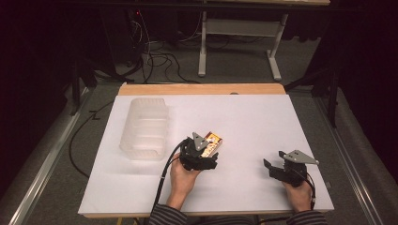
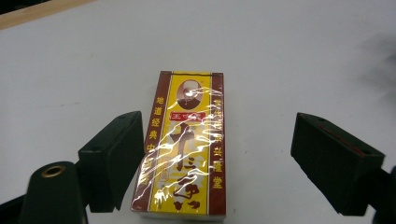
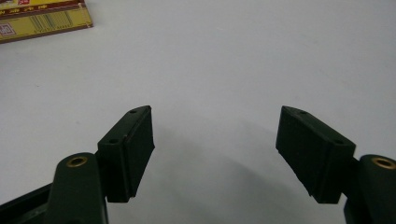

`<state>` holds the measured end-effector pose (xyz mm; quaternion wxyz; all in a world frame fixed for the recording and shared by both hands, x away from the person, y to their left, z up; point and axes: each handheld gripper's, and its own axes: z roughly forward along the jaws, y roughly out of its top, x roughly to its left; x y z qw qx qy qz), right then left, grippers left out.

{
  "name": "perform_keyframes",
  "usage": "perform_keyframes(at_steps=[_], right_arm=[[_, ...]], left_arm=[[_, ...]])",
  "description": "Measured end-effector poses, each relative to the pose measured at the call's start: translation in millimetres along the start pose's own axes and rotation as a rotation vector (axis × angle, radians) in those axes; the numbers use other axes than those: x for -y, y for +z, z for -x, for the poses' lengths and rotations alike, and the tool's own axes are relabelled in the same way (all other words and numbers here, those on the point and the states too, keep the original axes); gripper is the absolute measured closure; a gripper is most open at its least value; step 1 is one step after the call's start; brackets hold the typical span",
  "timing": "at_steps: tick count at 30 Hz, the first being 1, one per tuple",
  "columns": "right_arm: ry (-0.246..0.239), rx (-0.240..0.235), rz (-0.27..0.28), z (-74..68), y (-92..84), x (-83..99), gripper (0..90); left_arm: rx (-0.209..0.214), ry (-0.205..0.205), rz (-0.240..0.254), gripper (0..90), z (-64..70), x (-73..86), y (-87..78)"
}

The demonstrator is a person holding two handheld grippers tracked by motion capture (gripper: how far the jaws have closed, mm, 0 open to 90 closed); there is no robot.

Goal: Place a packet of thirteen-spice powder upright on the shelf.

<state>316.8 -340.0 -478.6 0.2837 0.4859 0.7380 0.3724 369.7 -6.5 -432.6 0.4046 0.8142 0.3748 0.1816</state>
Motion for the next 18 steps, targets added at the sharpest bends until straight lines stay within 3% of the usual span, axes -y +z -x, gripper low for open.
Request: perform_keyframes(at_steps=[8, 18], right_arm=[[0.002, 0.002, 0.002, -0.4, -0.2, 0.1, 27.9], [0.004, -0.002, 0.001, 0.1, -0.1, 0.0, 27.8]], left_arm=[[0.019, 0.001, -0.018, 17.9, -3.9, -10.3, 11.1], [0.013, 0.007, -0.074, 16.8, -11.2, -25.2, 27.2]])
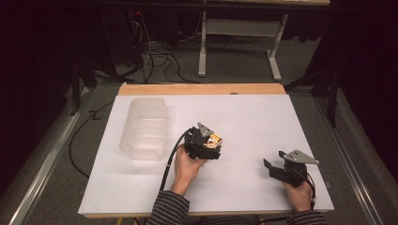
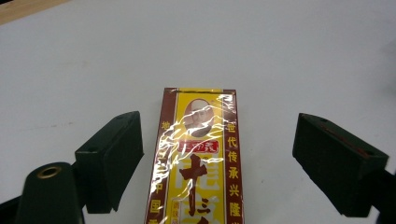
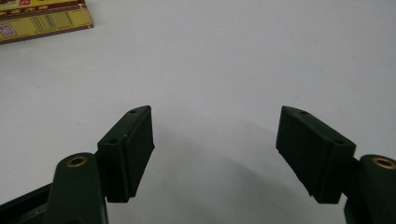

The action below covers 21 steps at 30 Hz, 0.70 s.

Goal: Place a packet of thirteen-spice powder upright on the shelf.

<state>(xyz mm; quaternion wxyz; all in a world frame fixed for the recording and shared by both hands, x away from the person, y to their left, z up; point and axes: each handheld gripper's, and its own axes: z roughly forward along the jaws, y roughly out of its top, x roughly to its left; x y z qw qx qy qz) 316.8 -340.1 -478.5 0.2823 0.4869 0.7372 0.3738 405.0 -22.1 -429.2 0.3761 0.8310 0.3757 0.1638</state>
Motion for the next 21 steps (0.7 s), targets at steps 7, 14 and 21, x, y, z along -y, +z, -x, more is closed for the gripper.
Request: perform_keyframes(at_steps=[7, 14, 21], right_arm=[[0.011, -0.001, -0.001, 0.1, -0.2, 0.0, 27.7], [0.009, -0.003, -0.001, 0.0, -0.1, 0.0, 27.7], [0.009, -0.004, -0.003, 0.3, 0.0, -0.1, 27.7]], left_arm=[[-0.007, 0.002, -0.044, 16.2, -4.0, -7.6, 12.6], [-0.006, -0.002, -0.065, 16.6, -6.6, -12.2, 25.7], [-0.016, -0.018, -0.102, 17.7, -9.6, -13.5, 42.4]])
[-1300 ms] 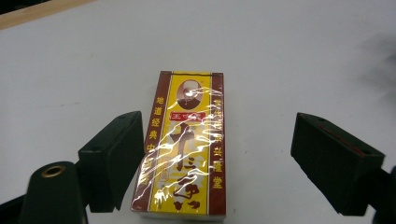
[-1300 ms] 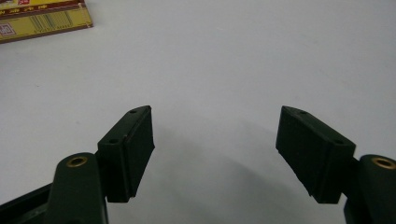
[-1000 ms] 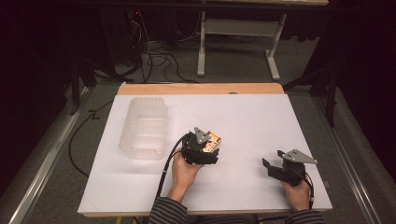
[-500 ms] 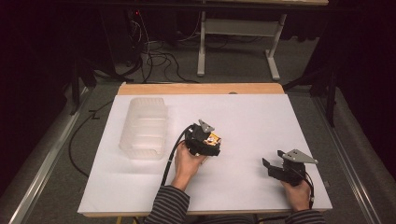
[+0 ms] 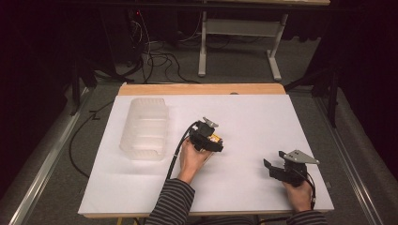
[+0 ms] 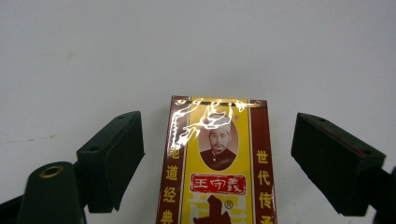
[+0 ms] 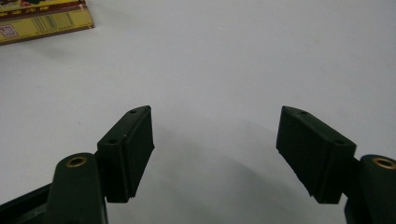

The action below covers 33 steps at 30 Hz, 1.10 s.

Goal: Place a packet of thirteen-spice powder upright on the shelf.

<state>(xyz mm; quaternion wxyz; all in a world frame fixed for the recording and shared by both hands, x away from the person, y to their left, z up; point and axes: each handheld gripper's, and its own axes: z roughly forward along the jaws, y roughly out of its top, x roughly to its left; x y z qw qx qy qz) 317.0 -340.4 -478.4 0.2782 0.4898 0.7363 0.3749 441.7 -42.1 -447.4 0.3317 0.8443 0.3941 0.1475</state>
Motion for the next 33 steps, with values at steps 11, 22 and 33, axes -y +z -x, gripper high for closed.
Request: perform_keyframes(at_steps=[11, 22, 33], right_arm=[[0.003, 0.001, 0.003, 0.7, 0.0, 0.2, 27.7], [0.01, 0.0, -0.002, 0.3, 0.1, 0.1, 27.7], [0.01, 0.001, -0.002, 0.4, -0.1, 0.2, 27.7]], left_arm=[[-0.02, 0.001, -0.039, 20.2, -2.4, 2.0, 13.7], [-0.015, 0.017, -0.04, 27.8, 0.1, 2.2, 20.8], [-0.021, 0.035, -0.04, 32.5, 1.8, 2.8, 20.2]])
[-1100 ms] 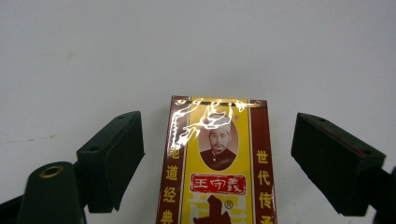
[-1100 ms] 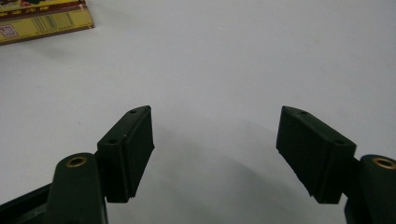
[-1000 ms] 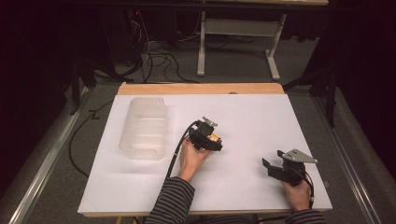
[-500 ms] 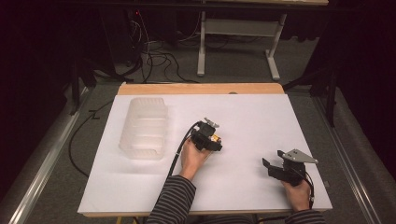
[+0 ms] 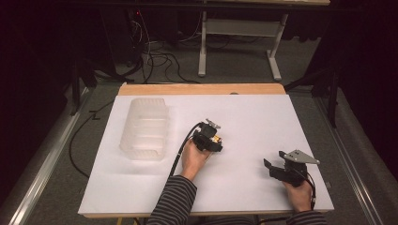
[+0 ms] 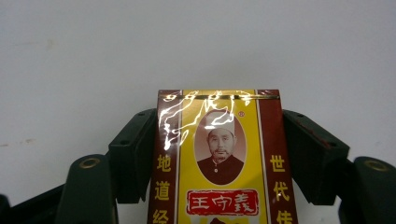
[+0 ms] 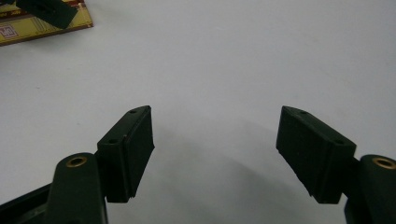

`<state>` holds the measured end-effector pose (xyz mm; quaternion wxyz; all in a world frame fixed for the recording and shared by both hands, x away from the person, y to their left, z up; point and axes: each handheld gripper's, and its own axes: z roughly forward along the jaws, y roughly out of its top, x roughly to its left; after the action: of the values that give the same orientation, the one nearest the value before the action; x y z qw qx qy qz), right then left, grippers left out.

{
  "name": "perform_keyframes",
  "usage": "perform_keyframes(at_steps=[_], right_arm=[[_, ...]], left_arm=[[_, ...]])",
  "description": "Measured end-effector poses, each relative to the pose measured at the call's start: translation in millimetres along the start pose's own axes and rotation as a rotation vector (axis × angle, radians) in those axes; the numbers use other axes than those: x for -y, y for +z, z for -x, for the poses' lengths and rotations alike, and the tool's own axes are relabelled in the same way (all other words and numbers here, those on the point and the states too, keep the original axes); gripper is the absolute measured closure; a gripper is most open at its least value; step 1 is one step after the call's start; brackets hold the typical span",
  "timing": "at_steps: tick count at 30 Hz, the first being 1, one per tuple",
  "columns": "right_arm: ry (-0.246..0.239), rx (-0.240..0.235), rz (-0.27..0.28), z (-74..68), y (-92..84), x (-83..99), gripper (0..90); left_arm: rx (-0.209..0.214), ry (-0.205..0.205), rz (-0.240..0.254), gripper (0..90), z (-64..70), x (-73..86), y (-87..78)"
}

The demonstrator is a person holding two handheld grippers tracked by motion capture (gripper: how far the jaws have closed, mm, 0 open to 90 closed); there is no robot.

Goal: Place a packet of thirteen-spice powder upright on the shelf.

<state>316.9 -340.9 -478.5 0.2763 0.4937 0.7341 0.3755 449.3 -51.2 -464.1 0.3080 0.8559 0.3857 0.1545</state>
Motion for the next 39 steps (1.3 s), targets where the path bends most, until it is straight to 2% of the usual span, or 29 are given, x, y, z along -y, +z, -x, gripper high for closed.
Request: perform_keyframes(at_steps=[14, 28, 31, 35, 39], right_arm=[[-0.01, -0.002, 0.005, 0.4, 0.1, 0.0, 27.7], [-0.005, -0.003, 0.009, -0.5, -0.4, 0.1, 27.7], [-0.011, 0.003, 0.012, -0.6, -0.7, 0.2, 27.7], [0.003, 0.011, 0.017, -0.5, -1.4, 0.5, 27.8], [-0.009, 0.01, 0.013, -0.2, -0.7, 0.3, 27.9]], left_arm=[[0.015, -0.006, 0.101, 33.1, 1.2, -3.6, -24.8], [0.021, 0.013, 0.162, 33.3, 6.1, -2.4, -45.8], [0.046, 0.012, 0.18, 33.4, 7.1, -1.6, -50.9], [0.052, 0.02, 0.19, 33.4, 8.2, -1.5, -54.6], [0.065, 0.019, 0.239, 33.4, 7.6, -1.4, -65.4]])
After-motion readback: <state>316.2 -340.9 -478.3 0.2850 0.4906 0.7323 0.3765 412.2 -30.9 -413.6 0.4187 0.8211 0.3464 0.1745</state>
